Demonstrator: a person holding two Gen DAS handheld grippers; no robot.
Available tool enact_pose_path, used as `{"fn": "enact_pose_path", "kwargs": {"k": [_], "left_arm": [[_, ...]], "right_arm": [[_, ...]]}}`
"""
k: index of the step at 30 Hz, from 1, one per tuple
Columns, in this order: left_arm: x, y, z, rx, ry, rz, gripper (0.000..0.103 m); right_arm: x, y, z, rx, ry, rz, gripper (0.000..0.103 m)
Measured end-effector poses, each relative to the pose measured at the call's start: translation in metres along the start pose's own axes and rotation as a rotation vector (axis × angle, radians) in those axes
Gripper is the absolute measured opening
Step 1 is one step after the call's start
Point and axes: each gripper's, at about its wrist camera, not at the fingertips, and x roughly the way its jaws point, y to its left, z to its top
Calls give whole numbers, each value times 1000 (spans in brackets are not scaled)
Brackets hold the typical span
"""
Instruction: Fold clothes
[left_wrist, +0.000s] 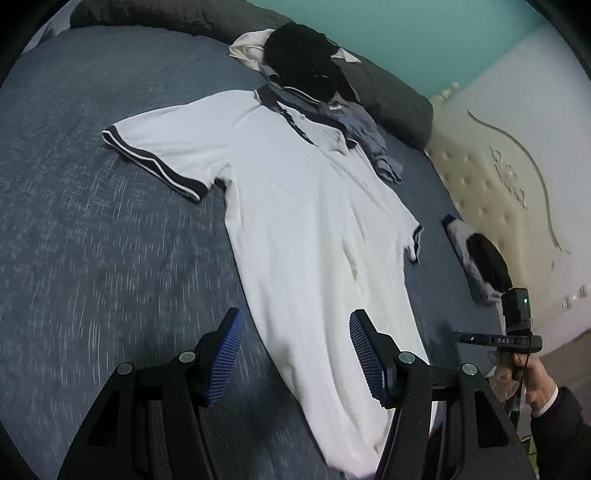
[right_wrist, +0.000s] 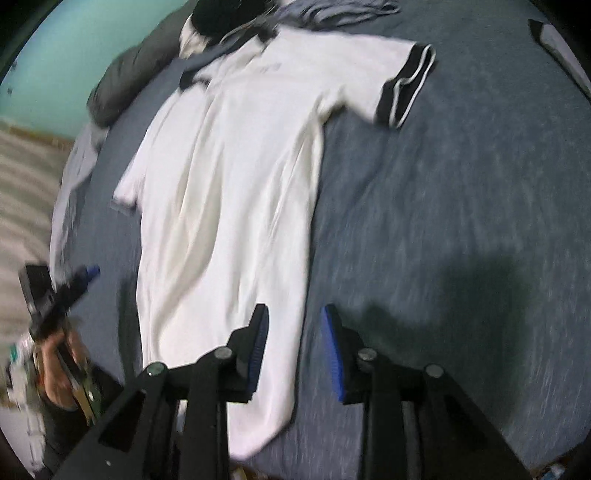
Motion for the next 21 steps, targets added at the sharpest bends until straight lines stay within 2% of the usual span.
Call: {"fn": "enact_pose_path", "kwargs": {"k": [4,10,15,21], "left_arm": [[-18,-13,-19,21,9,12,63],[-41,-27,-35,48,2,13,63],[-61,-33,-41,62,-20,22,63],[-70,-36,-48,60,-26,6,63]], "right_arm": [[3,8,-29,-22,34,-11,29],[14,16,-54,6,66,-5,30],[23,39,-68,-29,72,12,30],[43,77,-73,-95,137,51,30]]}}
